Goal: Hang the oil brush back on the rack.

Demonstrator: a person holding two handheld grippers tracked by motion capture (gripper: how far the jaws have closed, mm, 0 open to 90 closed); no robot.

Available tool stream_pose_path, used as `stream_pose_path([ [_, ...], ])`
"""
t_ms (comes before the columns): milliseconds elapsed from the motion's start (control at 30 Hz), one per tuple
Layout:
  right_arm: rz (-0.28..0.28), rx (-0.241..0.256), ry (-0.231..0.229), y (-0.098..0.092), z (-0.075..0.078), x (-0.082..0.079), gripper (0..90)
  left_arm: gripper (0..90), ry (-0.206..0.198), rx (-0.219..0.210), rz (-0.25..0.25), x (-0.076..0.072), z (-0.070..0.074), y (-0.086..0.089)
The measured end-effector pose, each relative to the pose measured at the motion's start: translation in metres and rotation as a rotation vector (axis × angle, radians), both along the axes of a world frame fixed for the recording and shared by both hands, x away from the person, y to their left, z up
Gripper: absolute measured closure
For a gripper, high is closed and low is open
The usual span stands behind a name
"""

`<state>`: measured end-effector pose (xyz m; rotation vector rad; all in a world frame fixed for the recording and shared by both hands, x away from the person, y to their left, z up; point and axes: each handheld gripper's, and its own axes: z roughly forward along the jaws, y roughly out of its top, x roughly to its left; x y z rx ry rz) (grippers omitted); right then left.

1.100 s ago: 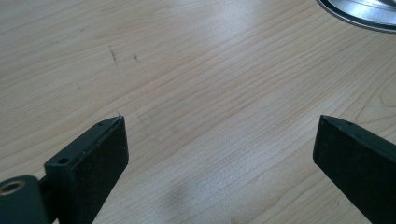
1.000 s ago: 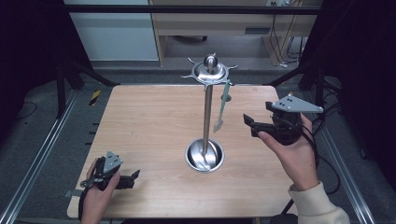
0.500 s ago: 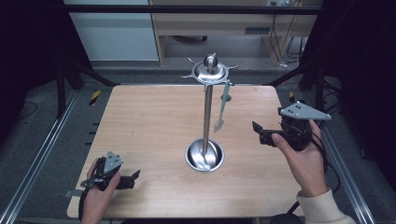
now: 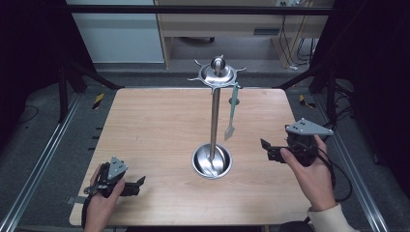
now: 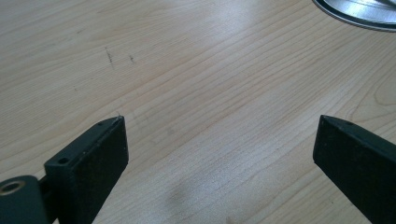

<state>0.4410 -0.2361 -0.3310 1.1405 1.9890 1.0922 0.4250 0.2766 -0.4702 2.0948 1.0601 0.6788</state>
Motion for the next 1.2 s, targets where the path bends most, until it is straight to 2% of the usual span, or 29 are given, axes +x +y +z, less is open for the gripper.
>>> stream_pose_path([
  [233, -0.002, -0.016, 0.042, 0.003, -0.025, 0.004, 11.4, 3.0, 0.001, 0.002, -0.004, 0.000, 0.000, -0.001],
  [467, -0.011, -0.010, 0.082, 0.006, -0.046, 0.010, 11.9, 3.0, 0.001, 0.003, -0.003, 0.000, 0.000, -0.001],
  [1200, -0.001, -0.014, 0.188, 0.015, -0.094, 0.032, 12.1, 3.0, 0.003, 0.005, -0.007, 0.000, 0.000, -0.001],
])
